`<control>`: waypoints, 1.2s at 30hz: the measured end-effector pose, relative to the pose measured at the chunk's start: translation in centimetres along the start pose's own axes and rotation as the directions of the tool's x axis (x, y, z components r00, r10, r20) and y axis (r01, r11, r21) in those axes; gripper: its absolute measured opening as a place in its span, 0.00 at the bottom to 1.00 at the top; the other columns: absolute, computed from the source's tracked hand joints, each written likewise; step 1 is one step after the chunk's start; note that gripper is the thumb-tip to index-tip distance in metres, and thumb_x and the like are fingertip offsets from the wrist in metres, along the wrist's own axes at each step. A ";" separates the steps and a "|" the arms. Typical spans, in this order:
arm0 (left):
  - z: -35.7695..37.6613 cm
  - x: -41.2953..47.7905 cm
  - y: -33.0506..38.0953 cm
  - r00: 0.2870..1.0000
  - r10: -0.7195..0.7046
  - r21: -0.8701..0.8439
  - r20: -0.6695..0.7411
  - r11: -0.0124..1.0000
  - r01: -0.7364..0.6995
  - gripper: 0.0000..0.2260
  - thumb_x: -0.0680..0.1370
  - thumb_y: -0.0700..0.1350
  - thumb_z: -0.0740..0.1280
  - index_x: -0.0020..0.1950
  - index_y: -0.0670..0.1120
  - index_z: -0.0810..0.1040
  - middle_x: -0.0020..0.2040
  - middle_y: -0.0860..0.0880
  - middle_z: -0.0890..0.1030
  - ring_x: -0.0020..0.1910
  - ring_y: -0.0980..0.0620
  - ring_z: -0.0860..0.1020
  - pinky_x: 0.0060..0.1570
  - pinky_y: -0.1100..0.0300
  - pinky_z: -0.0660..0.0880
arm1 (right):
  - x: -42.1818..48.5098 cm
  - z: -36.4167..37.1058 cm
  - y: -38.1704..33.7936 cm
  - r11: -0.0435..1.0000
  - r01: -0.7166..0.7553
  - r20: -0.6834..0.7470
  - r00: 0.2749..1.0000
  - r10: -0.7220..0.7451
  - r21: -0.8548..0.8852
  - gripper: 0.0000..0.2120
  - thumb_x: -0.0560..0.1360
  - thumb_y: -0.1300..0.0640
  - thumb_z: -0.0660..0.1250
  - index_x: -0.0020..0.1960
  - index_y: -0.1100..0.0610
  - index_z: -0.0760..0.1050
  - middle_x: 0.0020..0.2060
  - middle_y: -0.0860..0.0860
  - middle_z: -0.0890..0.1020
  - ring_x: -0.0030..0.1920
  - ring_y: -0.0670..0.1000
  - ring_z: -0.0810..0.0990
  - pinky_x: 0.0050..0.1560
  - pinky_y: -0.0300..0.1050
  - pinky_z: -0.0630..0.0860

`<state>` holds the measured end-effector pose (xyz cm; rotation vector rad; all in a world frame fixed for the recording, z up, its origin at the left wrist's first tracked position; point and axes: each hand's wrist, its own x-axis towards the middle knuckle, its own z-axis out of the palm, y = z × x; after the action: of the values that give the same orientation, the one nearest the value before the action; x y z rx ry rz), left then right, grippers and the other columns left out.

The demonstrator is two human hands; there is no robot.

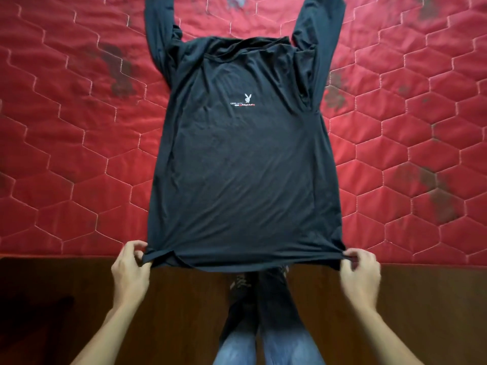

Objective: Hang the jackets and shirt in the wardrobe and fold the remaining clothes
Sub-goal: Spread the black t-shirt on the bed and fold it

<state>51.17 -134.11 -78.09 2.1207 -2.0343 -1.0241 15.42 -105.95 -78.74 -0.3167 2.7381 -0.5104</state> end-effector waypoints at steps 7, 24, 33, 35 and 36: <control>-1.3 -0.8 -0.4 0.994 0.065 0.050 -0.091 0.997 -0.061 0.30 0.67 0.21 0.62 0.64 0.45 0.73 0.56 0.45 0.72 0.47 0.47 0.75 0.49 0.50 0.75 | 1.3 -3.5 3.2 0.863 -0.494 -0.048 0.864 0.501 0.107 0.15 0.72 0.72 0.58 0.53 0.60 0.76 0.54 0.66 0.80 0.55 0.67 0.76 0.60 0.57 0.71; 2.8 0.1 0.3 0.994 -0.108 -0.062 0.026 0.992 0.109 0.12 0.74 0.28 0.69 0.50 0.45 0.77 0.48 0.47 0.80 0.44 0.47 0.78 0.39 0.56 0.75 | -1.0 1.6 1.7 0.897 0.356 0.182 0.931 -0.317 -0.261 0.09 0.68 0.61 0.78 0.45 0.55 0.79 0.42 0.51 0.78 0.43 0.56 0.75 0.43 0.51 0.72; 0.1 -0.7 -0.6 0.911 0.408 0.359 0.065 0.842 -0.403 0.21 0.60 0.19 0.65 0.42 0.42 0.79 0.45 0.48 0.72 0.44 0.46 0.73 0.30 0.51 0.74 | -0.5 -3.2 4.0 0.997 -0.035 0.045 0.998 0.038 -0.065 0.08 0.80 0.59 0.63 0.58 0.52 0.71 0.42 0.61 0.82 0.42 0.64 0.80 0.43 0.54 0.75; -0.3 -1.1 -0.5 0.910 0.414 0.395 0.031 0.831 -0.392 0.20 0.60 0.20 0.67 0.41 0.42 0.80 0.51 0.44 0.73 0.48 0.44 0.72 0.32 0.50 0.74 | -0.4 -4.0 4.3 0.997 -0.046 0.013 0.999 0.047 -0.069 0.10 0.79 0.61 0.62 0.59 0.52 0.73 0.45 0.60 0.83 0.44 0.65 0.80 0.44 0.55 0.75; -0.4 -1.3 -0.6 0.915 0.403 0.393 0.015 0.839 -0.376 0.20 0.59 0.20 0.67 0.42 0.42 0.81 0.55 0.43 0.74 0.50 0.42 0.72 0.34 0.48 0.75 | -0.4 -4.3 4.4 0.996 -0.028 0.012 1.000 0.029 -0.082 0.11 0.79 0.63 0.62 0.58 0.53 0.74 0.46 0.59 0.83 0.45 0.64 0.80 0.45 0.56 0.76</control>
<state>51.95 -133.04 -77.52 1.7137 -2.6588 -0.5128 13.54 -100.48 -76.54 -0.2992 2.7516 -0.3882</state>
